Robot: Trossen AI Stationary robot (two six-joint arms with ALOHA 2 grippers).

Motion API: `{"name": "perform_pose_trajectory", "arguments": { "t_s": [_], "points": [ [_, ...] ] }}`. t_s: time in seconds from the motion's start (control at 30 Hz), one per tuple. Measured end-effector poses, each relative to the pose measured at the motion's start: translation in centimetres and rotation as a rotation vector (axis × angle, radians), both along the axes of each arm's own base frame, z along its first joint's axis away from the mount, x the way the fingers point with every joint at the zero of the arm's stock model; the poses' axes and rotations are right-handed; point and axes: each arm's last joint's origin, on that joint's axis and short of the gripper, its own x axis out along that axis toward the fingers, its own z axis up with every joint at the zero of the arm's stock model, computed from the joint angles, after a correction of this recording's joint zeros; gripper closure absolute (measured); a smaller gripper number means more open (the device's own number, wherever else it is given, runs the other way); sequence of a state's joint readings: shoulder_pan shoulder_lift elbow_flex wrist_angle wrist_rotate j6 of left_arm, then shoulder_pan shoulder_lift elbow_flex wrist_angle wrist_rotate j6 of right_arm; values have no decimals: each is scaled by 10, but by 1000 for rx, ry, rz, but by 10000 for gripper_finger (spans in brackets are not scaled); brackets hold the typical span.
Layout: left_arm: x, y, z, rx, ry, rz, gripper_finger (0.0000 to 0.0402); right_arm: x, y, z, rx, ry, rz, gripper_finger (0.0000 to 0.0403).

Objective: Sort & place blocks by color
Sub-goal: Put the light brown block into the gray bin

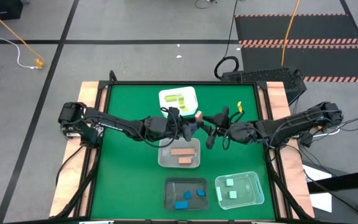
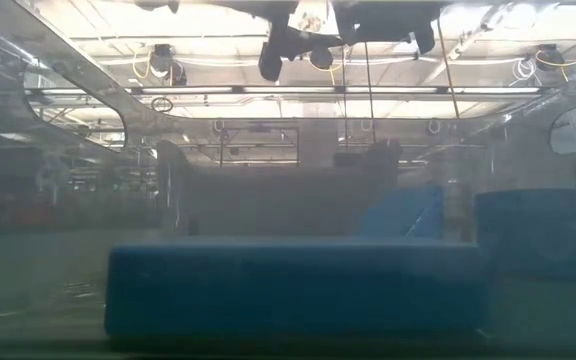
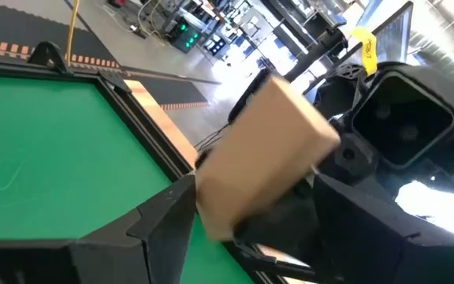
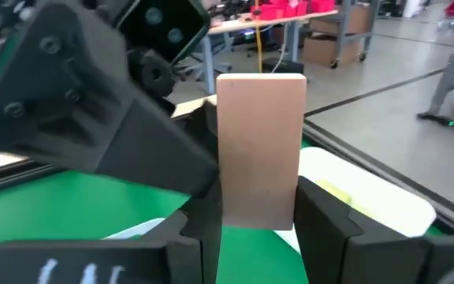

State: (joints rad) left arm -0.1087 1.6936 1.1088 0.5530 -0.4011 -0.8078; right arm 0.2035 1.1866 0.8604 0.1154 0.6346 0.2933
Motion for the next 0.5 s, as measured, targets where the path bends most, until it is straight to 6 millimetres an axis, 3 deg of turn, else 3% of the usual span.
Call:
{"name": "perform_pose_trajectory", "arguments": {
  "t_s": [0.23,0.5],
  "points": [
    [0,7,0,-5,1,35,171,1,-1,-1,-40,16,-19,294],
    [1,15,-1,-4,5,62,238,4,0,-5,-56,39,-33,290]
  ]
}}
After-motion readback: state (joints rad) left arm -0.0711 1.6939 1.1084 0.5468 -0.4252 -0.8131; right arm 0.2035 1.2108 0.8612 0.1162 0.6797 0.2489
